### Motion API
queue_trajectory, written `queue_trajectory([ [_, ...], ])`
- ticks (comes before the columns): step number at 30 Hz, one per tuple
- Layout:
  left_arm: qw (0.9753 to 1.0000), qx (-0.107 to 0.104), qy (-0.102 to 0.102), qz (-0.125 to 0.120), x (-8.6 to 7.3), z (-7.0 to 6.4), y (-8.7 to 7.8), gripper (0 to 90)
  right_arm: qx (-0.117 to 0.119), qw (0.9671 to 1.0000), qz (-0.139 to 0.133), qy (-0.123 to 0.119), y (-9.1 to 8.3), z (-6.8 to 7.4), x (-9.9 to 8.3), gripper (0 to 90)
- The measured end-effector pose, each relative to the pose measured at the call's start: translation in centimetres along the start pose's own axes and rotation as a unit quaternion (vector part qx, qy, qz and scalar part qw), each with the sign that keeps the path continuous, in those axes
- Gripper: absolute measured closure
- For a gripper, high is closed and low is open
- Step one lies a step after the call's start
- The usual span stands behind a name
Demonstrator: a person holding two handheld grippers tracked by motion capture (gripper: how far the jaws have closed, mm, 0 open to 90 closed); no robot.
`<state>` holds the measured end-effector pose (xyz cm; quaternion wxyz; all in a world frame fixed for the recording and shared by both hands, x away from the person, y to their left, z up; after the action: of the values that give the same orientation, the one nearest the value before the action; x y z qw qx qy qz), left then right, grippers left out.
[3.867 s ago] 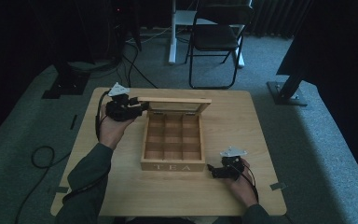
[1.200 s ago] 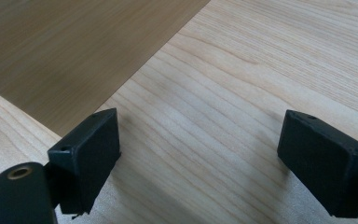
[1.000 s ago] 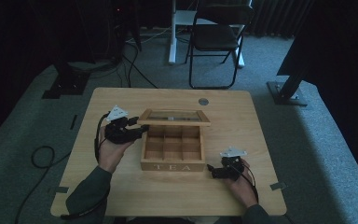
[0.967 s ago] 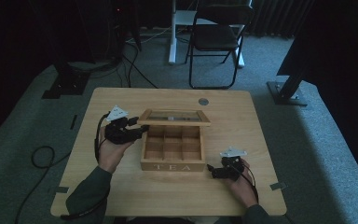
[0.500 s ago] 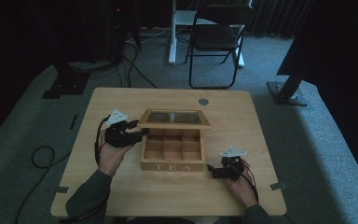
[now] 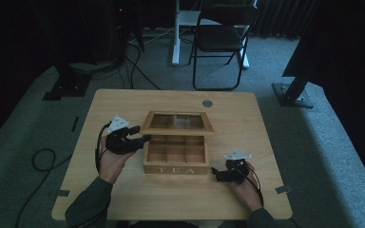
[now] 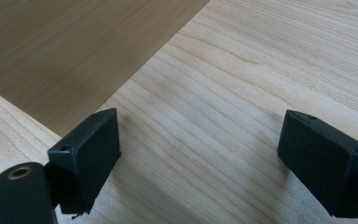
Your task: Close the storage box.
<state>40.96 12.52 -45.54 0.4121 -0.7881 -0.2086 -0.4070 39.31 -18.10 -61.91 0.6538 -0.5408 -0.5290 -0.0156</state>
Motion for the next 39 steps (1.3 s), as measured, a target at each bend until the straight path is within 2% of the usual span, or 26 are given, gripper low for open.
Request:
queue_trajectory([
  [18, 0.9999, -0.005, -0.010, 0.005, -1.6, 0.0, -0.1, 42.3, 0.000, 1.0000, 0.000, -0.001, 0.0, 0.0, 0.0, 12.6],
  [39, 0.9999, 0.000, -0.012, 0.008, -2.9, -0.1, -0.3, 41.9, 0.000, 1.0000, 0.000, -0.001, 0.0, 0.0, 0.0, 12.6],
])
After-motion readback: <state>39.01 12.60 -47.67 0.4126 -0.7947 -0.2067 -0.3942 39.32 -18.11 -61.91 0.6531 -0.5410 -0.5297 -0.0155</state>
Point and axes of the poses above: each handheld gripper's, and its own axes: y roughly forward along the jaws, x roughly out of its top, z roughly to its left, the point moved 10 cm from there along y, roughly forward along the jaws, and after that the axes turned 12 degrees about -y, right-handed, at the moved point
